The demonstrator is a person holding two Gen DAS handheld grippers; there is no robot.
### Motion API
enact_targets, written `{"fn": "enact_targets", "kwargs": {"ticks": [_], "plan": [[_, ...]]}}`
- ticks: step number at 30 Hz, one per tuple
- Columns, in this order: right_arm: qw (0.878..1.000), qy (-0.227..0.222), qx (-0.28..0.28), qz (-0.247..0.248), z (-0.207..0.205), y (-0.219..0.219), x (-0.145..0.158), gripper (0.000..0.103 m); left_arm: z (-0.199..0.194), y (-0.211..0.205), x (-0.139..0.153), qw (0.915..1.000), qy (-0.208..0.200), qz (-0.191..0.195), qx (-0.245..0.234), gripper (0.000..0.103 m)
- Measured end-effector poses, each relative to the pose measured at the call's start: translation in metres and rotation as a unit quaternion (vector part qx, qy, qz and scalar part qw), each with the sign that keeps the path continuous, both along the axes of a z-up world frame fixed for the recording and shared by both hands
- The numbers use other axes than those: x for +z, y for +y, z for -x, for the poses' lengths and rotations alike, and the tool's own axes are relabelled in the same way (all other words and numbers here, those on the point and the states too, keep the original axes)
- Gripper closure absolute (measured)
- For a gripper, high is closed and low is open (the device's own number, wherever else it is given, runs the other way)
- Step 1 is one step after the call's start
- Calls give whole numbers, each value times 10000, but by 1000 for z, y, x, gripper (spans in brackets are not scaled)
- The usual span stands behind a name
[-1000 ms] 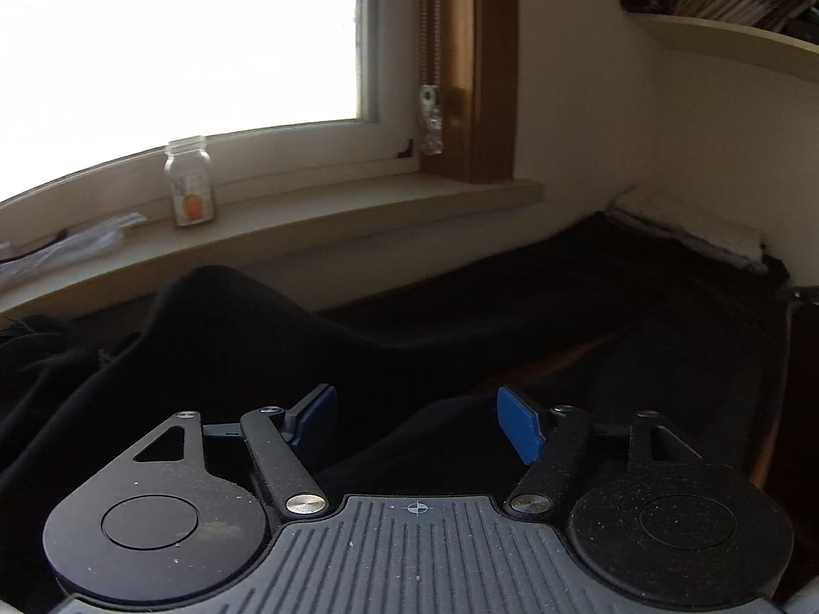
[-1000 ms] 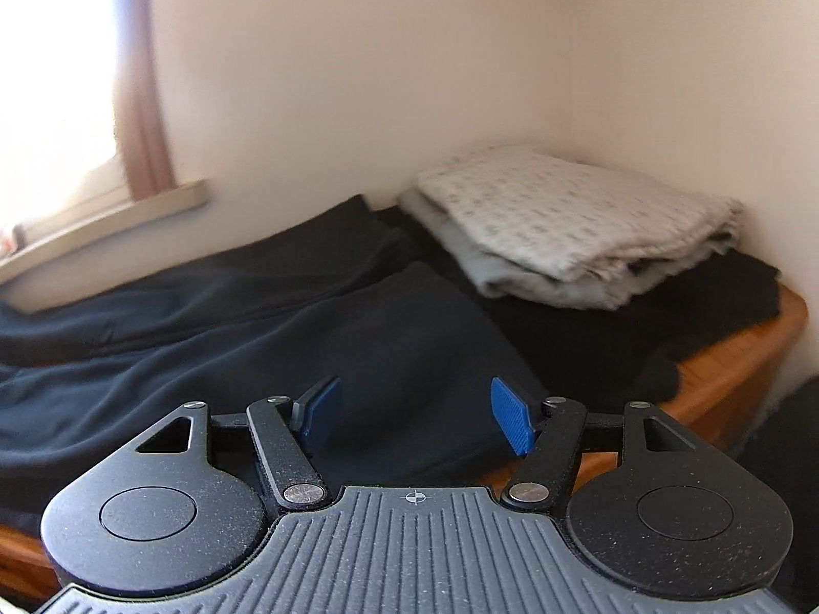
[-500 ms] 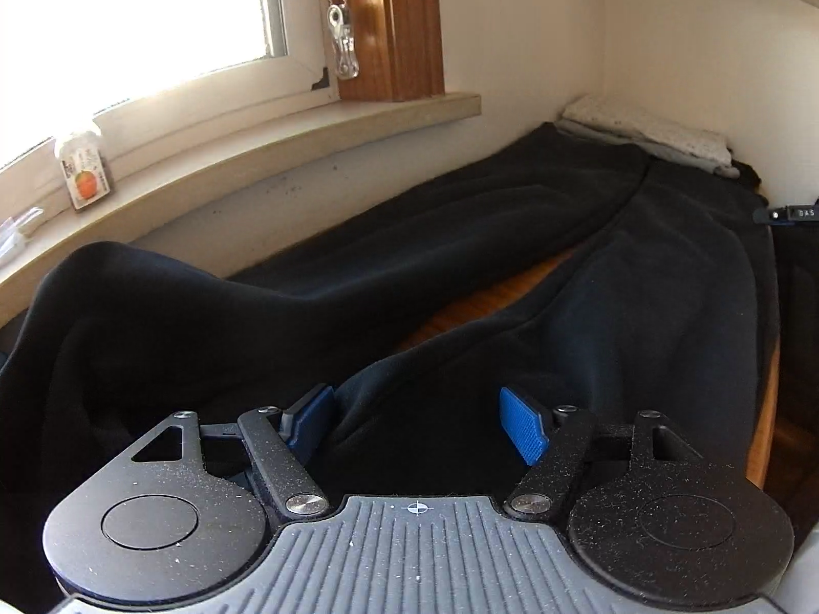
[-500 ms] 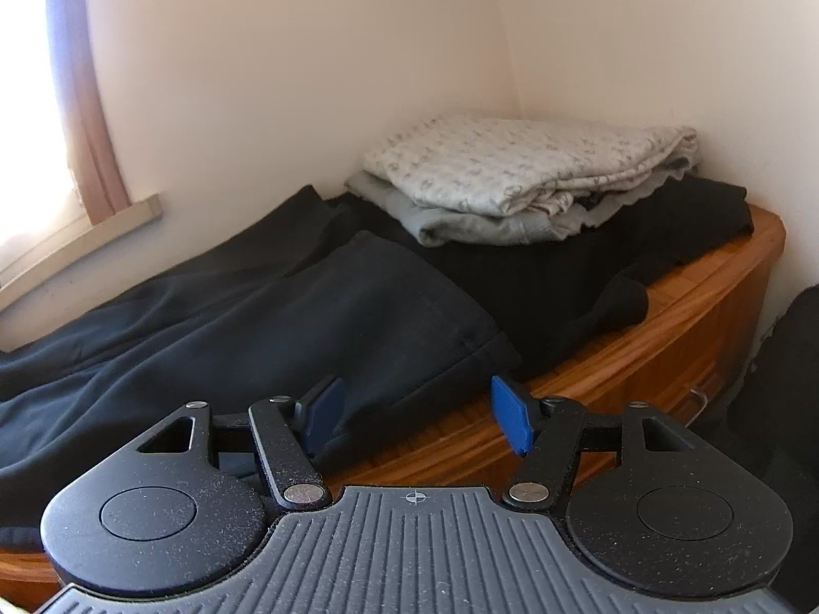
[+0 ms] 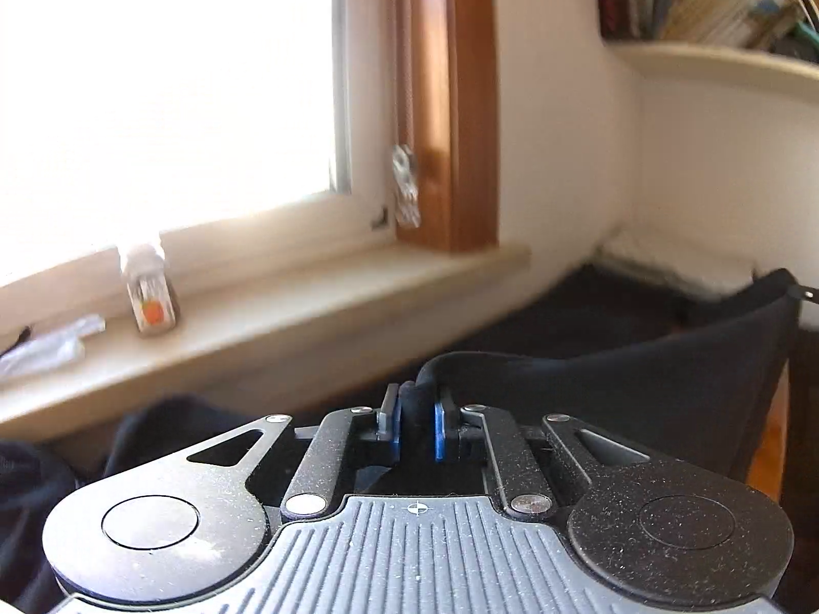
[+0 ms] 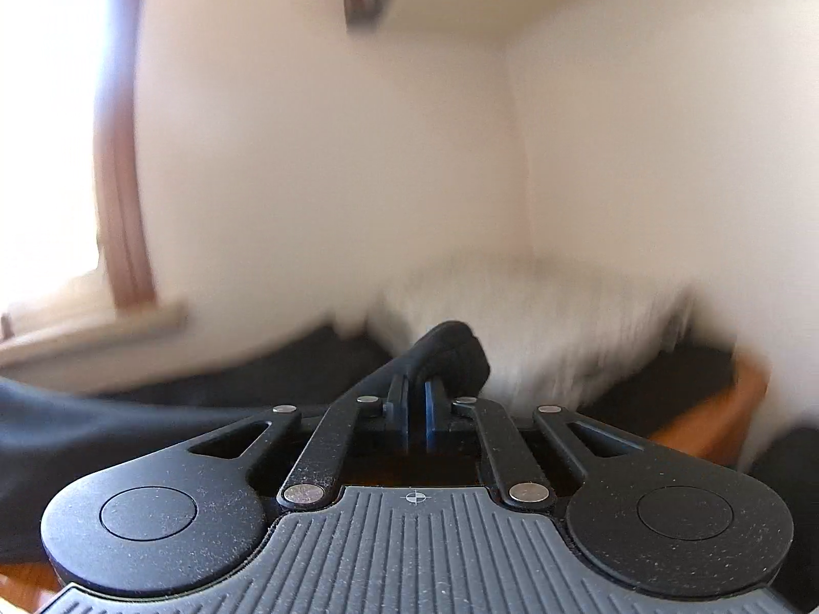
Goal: Fold clothes
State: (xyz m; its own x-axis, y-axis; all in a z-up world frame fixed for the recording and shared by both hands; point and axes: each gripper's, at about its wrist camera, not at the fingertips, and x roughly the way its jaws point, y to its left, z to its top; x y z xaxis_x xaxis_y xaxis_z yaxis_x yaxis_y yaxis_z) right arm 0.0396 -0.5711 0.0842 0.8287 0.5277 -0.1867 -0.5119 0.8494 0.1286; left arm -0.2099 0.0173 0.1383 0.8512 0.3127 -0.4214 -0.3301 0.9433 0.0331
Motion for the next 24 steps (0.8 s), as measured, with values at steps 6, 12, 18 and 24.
{"fn": "enact_targets", "kwargs": {"ticks": [6, 12, 18, 24], "plan": [[9932, 967, -307, 566, -40, 17, -13, 82, -32, 12, -35, 9945, 977, -191, 314, 61], [9948, 847, -182, 529, -22, 29, -24, 60, 27, 11, -14, 9955, 667, -209, 643, 37], [9950, 316, 314, 899, 15, 87, -23, 54, 107, 9, 8, 9911, 621, -270, 1145, 28], [9870, 347, 1371, 759, 49, 150, -22, 54, 204, 15, 15, 9810, 572, -219, 1841, 24]]}}
